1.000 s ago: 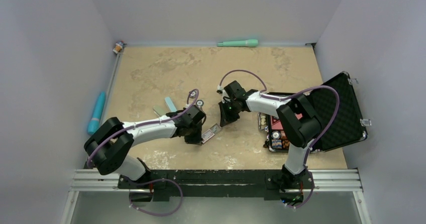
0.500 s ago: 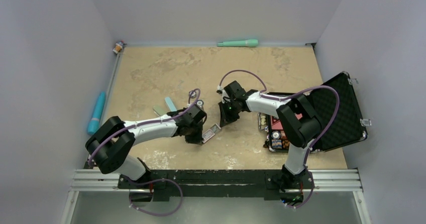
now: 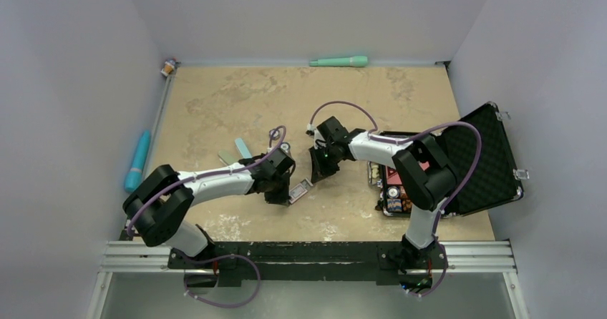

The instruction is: Unload the staples from the stapler

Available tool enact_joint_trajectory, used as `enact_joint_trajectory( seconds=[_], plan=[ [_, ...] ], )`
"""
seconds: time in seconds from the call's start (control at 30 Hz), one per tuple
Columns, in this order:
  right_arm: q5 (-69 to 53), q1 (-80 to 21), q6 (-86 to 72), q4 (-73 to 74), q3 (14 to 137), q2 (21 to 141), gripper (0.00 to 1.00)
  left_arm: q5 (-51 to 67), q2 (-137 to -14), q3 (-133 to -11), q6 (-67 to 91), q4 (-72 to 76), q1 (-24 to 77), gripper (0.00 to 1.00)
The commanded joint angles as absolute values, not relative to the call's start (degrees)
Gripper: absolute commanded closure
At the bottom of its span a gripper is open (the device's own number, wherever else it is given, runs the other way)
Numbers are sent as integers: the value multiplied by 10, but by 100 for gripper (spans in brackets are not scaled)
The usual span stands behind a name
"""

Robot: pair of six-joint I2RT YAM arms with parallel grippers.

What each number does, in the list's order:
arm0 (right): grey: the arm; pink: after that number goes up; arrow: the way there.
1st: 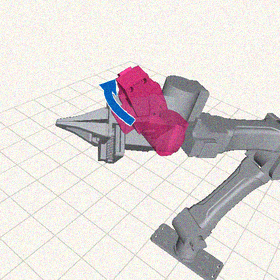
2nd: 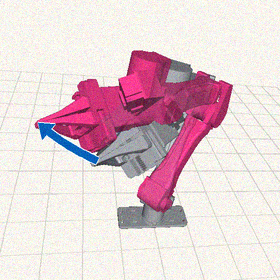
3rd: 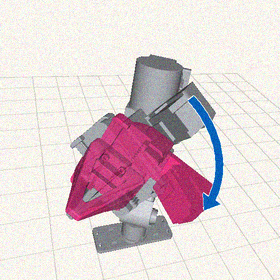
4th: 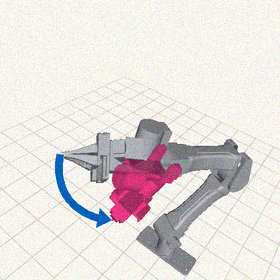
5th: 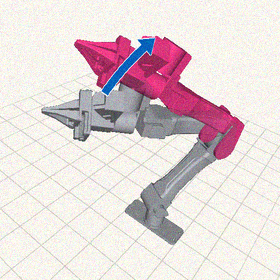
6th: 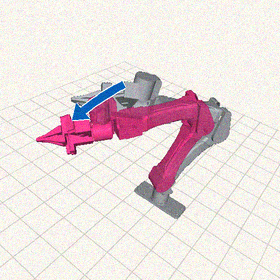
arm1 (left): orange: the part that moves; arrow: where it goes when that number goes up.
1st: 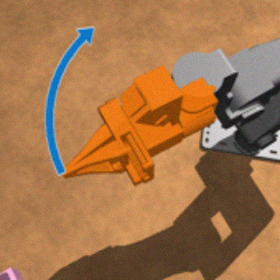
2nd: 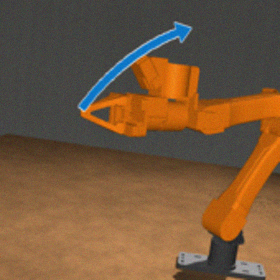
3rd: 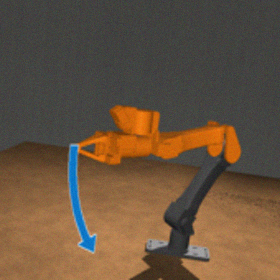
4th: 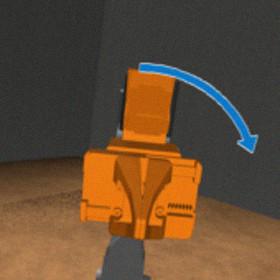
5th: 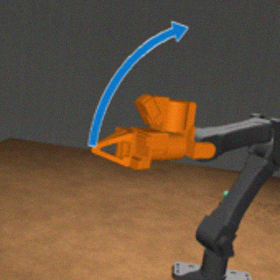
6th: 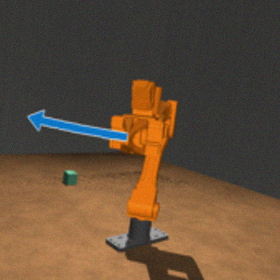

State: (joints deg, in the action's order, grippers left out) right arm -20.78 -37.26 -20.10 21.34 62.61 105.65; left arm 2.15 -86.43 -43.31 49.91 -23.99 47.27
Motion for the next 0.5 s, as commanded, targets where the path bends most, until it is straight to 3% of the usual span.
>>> enact_joint_trajectory(
  seconds=[0.0,0.47],
  plan=[
    [-221,-381,-194,209,619,1063,100,10,-886,-443,484,-227,470,100],
    [-220,-381,-194,210,619,1062,100,11,-897,-454,478,-230,470,100]
  ],
)
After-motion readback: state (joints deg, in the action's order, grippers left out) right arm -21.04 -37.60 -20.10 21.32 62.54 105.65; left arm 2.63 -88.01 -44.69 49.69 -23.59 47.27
